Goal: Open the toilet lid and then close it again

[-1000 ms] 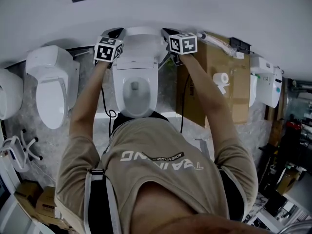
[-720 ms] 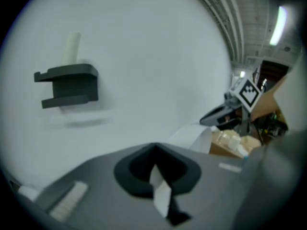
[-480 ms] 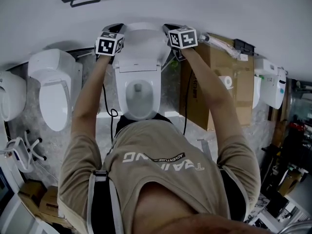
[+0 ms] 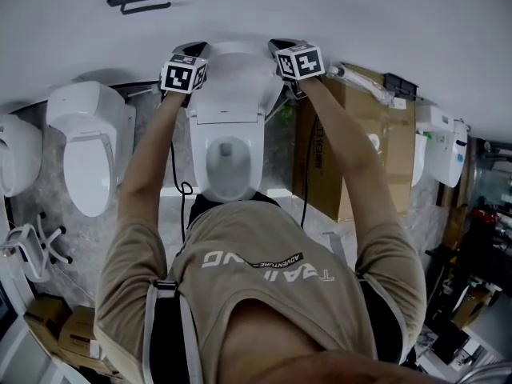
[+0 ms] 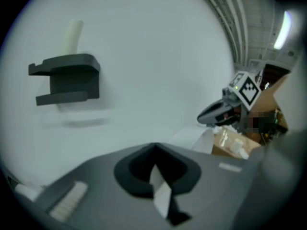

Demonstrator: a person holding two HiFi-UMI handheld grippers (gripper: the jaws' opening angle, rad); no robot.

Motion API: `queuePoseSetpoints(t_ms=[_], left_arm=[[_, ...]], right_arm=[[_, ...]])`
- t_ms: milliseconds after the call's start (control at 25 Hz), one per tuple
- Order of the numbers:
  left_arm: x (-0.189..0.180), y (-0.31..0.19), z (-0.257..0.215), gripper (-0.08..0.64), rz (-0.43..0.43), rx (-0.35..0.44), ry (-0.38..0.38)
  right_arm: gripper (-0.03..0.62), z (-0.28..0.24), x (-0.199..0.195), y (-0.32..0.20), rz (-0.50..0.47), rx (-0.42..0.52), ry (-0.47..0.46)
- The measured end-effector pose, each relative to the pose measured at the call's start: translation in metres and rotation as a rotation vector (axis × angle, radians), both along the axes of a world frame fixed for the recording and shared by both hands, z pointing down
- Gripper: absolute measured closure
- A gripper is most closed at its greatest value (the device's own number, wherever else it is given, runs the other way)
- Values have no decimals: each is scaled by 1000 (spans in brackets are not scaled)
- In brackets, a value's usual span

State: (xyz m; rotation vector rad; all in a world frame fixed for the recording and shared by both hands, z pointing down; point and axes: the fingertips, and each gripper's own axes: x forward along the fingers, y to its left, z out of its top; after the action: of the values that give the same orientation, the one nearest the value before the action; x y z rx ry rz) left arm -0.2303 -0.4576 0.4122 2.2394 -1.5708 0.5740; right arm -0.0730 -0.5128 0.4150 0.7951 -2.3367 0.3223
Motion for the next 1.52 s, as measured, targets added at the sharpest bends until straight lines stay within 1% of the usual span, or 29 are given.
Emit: queuePoseSetpoints(t_ms=[120, 280, 360, 480, 600, 720, 960, 1200, 1360, 1520], left_arm=[[0, 0, -1, 558, 2, -4, -6], [2, 2, -1, 557, 2, -4, 9], [2, 3, -1, 558, -6, 0, 8], [1, 7, -3, 558, -16, 5, 9], [4, 13, -3, 557, 1, 4, 11], [6, 21, -2, 557, 19, 4, 3], [10, 37, -6, 557, 6, 10, 3], [14, 52, -6, 557, 10, -2, 12], [20, 74, -8, 557, 9, -1, 38], [27, 103, -9, 557, 29, 5, 56]], right_arm=[[578, -4, -9, -4, -15, 15, 29], [578, 0, -13, -9, -49, 10, 69], [580, 0, -14, -8, -62, -18, 72], [580, 0, -15, -4, -69, -90, 36], [580, 1, -11, 3, -80, -153, 13], [580, 2, -8, 12, -99, -182, 13], [580, -1, -2, 30, -125, -190, 21], [580, -1, -3, 45, -172, -177, 111], [580, 1, 1, 63, -172, -201, 110], [580, 6, 2, 89, -200, -181, 123]])
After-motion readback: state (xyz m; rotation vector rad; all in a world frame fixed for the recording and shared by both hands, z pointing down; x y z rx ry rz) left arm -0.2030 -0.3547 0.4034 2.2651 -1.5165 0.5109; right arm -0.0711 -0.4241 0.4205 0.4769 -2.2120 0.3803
